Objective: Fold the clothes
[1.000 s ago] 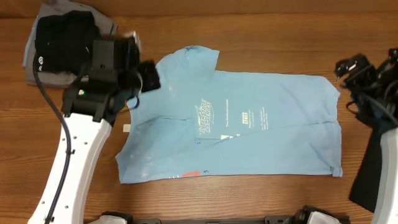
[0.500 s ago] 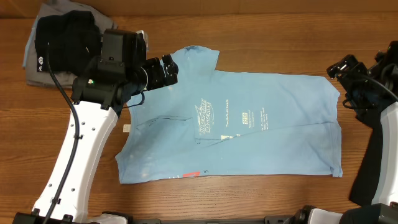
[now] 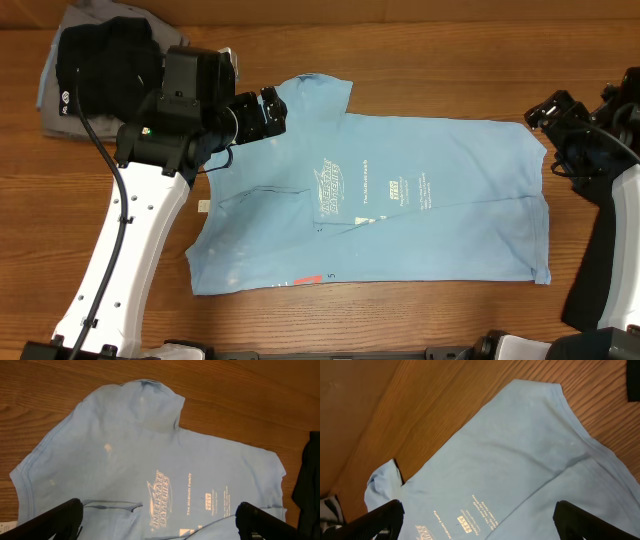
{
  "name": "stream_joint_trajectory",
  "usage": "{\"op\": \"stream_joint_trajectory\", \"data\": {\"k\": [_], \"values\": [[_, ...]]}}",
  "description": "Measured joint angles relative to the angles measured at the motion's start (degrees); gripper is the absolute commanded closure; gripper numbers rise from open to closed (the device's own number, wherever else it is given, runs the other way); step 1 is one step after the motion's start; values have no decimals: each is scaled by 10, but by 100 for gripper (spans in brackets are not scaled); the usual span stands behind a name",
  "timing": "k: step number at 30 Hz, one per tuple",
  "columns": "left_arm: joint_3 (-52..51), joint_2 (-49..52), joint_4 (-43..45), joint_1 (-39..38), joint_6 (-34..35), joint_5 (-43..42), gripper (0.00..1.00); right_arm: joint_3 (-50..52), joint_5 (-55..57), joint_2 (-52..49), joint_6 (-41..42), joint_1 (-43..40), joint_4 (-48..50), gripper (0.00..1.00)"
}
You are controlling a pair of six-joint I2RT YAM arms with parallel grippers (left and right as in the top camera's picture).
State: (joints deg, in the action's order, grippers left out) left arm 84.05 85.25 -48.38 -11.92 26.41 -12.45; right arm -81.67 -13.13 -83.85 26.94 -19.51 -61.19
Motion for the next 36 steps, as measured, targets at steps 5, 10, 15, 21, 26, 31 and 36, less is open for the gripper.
{"op": "stream_joint_trajectory", "data": {"k": [5, 10, 15, 21, 26, 31, 36], "values": [[0, 0, -2, 0, -5, -7, 52, 0, 0, 0, -7, 0, -3, 0], [0, 0, -12, 0, -18, -16, 93, 0, 0, 0, -11, 0, -4, 0], [0, 0, -27, 0, -34, -36, 93, 0, 0, 0, -12, 0, -14, 0], [0, 0, -59, 0, -128, -134, 92, 0, 0, 0, -13, 0, -25, 0], [0, 1, -134, -4, -286, -284, 93, 0, 0, 0, -13, 0, -33, 0], [0, 1, -183, -33, -431, -396, 92, 0, 0, 0, -14, 0, -38, 0], [0, 1, -177, -56, -486, -428, 92, 0, 0, 0, -15, 0, -40, 0]]}}
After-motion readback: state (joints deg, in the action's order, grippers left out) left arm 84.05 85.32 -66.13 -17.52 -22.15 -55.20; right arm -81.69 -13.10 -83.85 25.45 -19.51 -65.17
